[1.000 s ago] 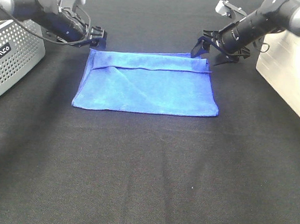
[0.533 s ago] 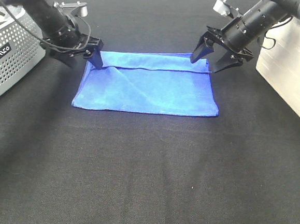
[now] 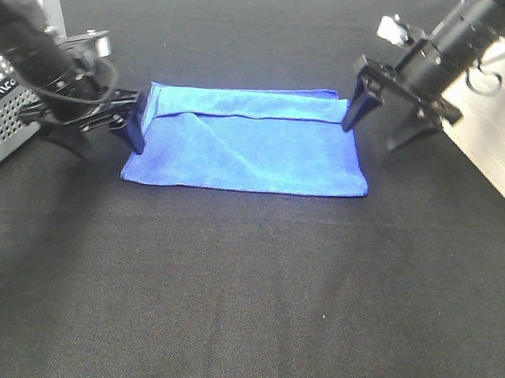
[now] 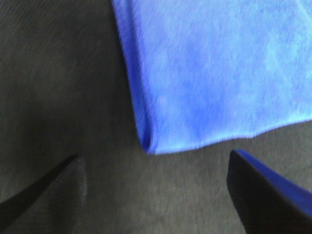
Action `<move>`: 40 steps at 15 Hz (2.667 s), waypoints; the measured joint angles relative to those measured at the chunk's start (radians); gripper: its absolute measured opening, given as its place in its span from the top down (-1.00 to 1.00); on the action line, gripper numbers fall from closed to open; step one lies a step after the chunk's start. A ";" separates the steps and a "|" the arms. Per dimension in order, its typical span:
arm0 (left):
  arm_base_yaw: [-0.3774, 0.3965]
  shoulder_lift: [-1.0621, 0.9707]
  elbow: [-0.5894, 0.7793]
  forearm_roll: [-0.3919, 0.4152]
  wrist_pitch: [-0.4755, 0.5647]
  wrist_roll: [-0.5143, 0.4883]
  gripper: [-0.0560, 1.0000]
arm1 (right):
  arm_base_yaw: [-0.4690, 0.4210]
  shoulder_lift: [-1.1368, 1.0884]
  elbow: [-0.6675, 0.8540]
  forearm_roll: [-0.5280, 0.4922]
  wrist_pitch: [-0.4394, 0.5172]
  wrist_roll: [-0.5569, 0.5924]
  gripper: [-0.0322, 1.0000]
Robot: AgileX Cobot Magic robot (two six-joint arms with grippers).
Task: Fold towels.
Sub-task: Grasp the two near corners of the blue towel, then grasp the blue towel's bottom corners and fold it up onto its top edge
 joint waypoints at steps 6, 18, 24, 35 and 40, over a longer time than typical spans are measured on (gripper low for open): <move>0.000 -0.034 0.053 -0.027 -0.068 0.000 -0.54 | 0.000 -0.119 0.284 0.030 -0.234 -0.060 -0.52; -0.012 0.127 -0.029 -0.247 -0.118 0.111 -0.44 | 0.002 0.005 0.283 0.157 -0.304 -0.149 -0.20; -0.020 0.147 -0.054 -0.204 -0.088 0.113 0.86 | 0.023 0.007 0.283 0.165 -0.341 -0.117 0.88; -0.020 -0.130 0.330 -0.103 0.050 0.107 0.89 | 0.008 -0.253 0.679 0.171 -0.304 -0.146 0.94; -0.020 -0.261 0.505 -0.104 -0.012 0.128 0.89 | 0.012 -0.338 0.885 0.186 -0.366 -0.175 0.94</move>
